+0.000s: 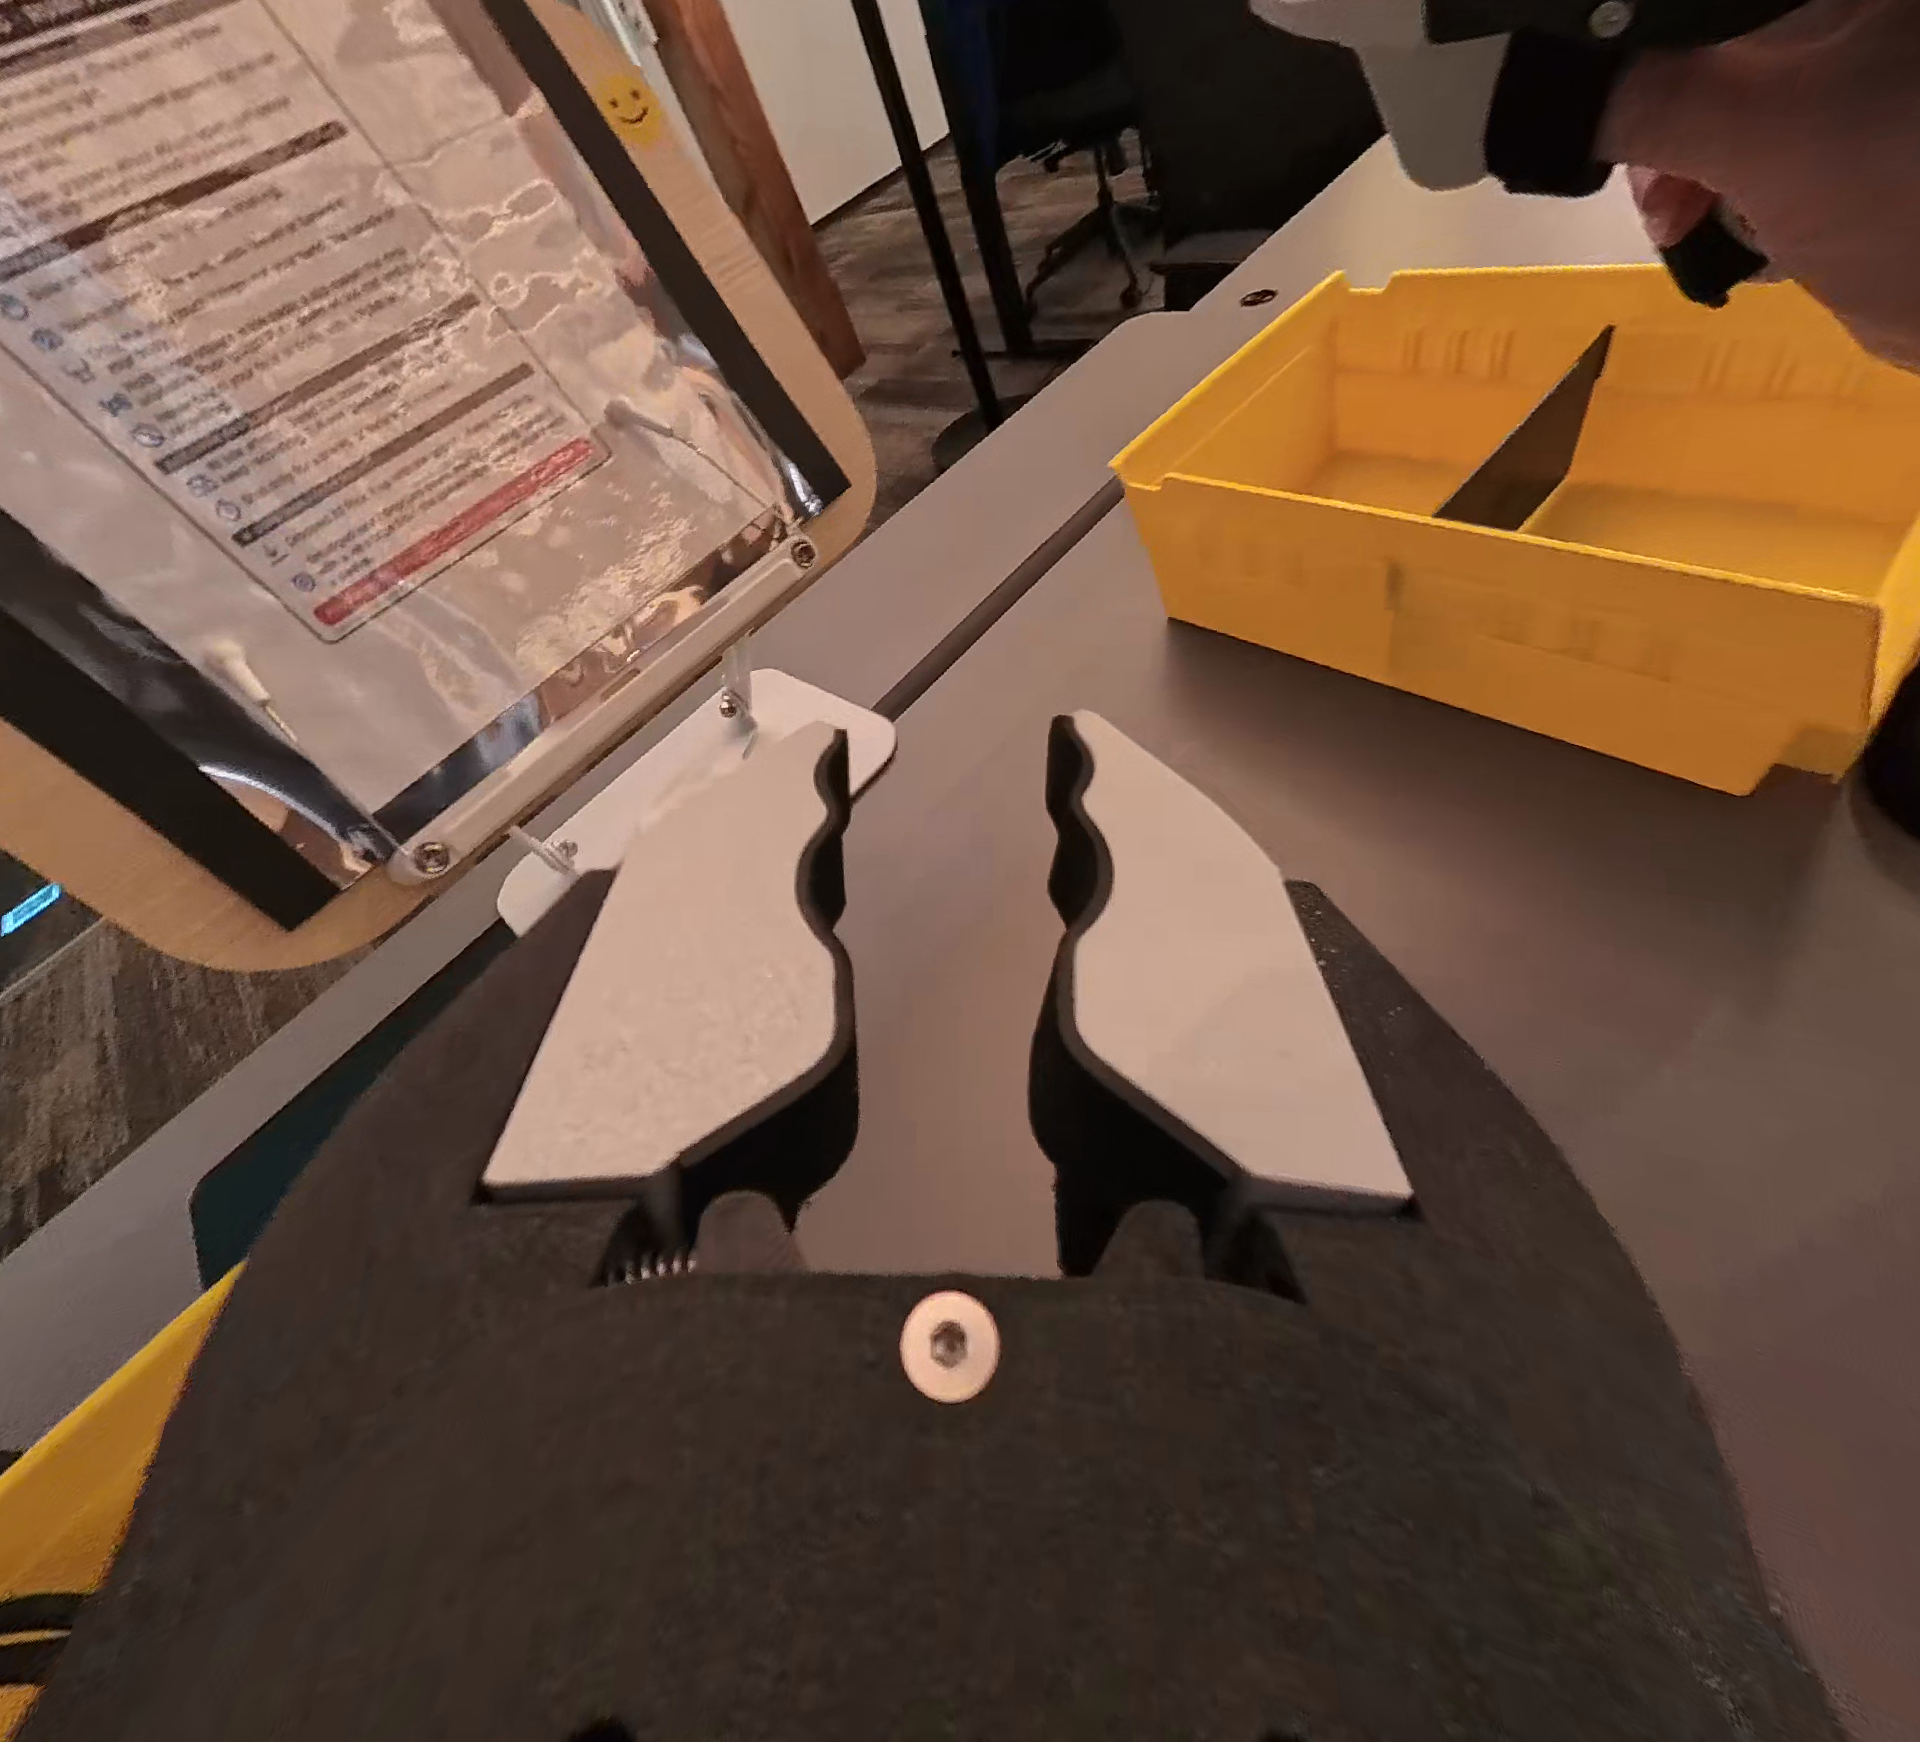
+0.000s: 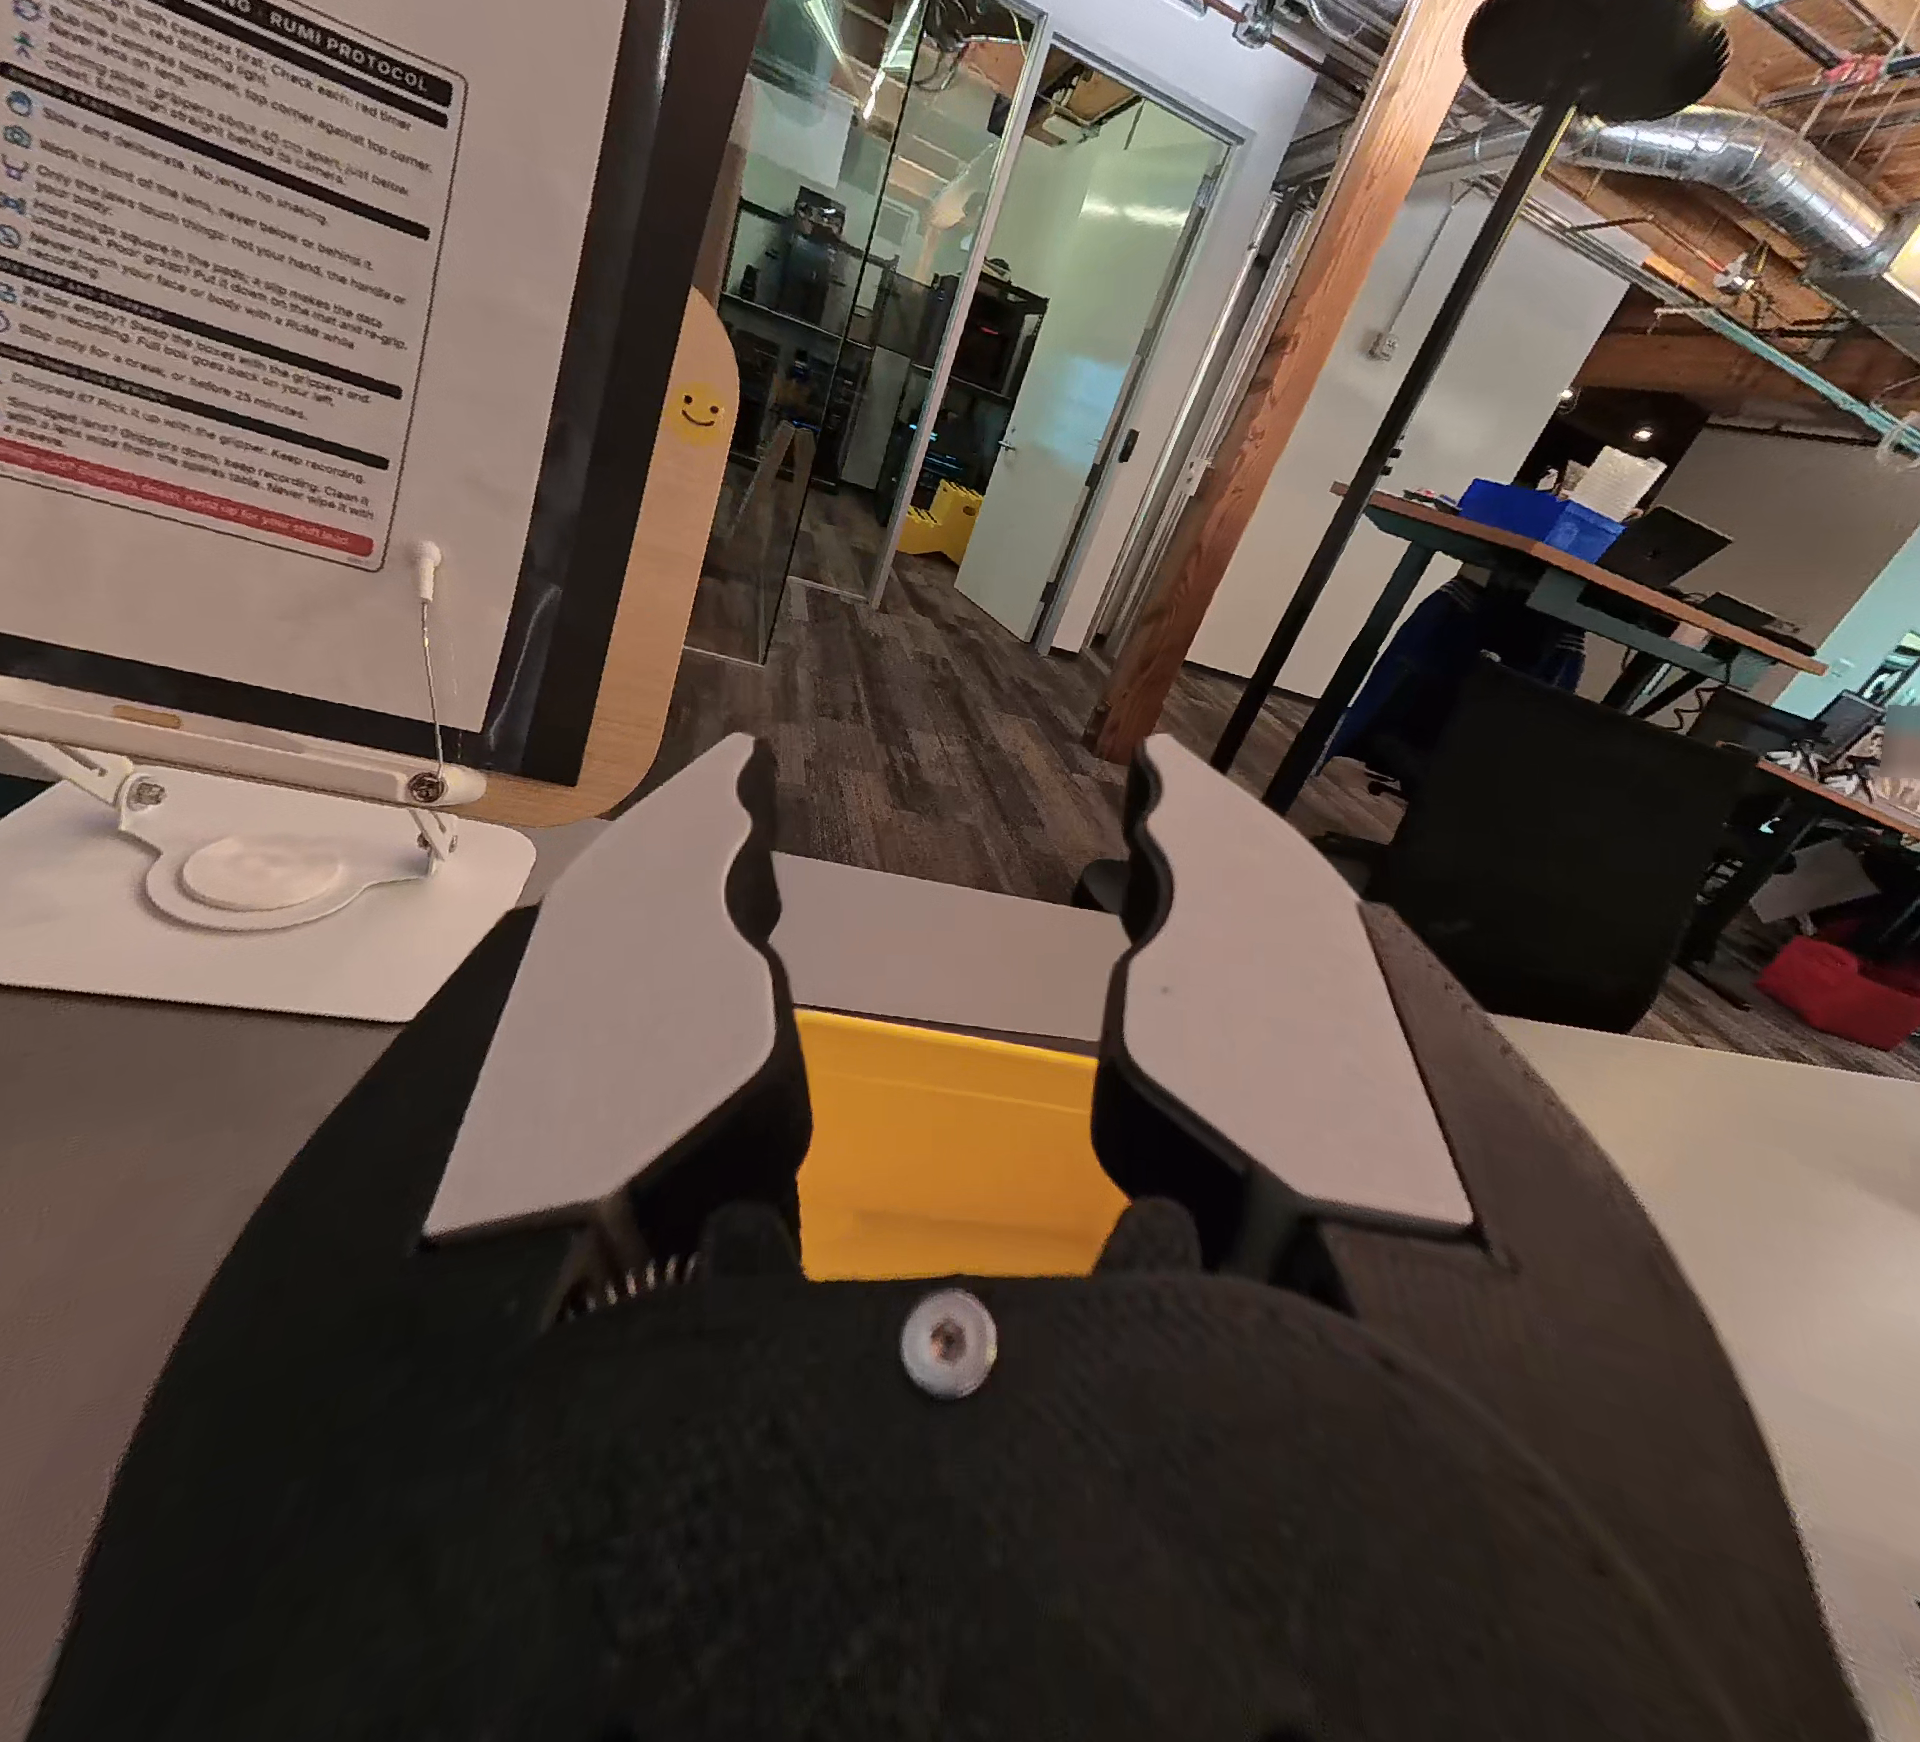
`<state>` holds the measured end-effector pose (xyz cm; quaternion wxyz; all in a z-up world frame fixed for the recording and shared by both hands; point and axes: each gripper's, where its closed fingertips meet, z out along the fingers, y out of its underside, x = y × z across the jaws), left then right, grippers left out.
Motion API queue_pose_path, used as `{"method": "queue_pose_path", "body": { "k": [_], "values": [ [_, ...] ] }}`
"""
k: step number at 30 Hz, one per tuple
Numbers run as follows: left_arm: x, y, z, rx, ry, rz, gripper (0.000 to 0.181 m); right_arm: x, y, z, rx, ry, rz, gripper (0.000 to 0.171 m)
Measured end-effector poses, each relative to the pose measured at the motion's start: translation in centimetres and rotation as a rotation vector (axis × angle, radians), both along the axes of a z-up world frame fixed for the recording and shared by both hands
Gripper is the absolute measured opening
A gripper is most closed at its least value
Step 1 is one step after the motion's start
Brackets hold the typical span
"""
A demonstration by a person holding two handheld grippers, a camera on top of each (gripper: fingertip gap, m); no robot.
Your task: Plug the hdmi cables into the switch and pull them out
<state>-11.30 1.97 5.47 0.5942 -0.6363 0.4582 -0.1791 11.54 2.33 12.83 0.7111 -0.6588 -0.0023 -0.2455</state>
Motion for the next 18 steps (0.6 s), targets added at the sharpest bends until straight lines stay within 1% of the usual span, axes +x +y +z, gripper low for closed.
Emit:
{"method": "queue_pose_path", "body": {
  "k": [4,6,10,14,18],
  "values": [
    [-0.9,1.4,0.0,0.034,0.016,0.090,0.028,-0.5,0.4,-0.6,-0.007,0.027,0.032,0.058],
    [-1.4,2.0,-0.1,0.059,0.036,0.137,0.027,-0.9,0.5,-0.7,-0.011,0.027,0.045,0.056],
    [-1.5,2.7,-0.4,0.043,0.032,0.175,0.027,-1.9,0.5,-0.8,-0.006,0.019,0.061,0.055],
    [-2.5,4.2,0.4,0.061,0.010,0.296,0.030,-5.2,0.8,-0.8,-0.006,0.085,0.145,0.054],
    [-4.2,5.3,1.7,0.136,0.016,0.411,0.035,-8.7,0.9,0.4,0.024,0.050,0.216,0.055]
  ]
}}
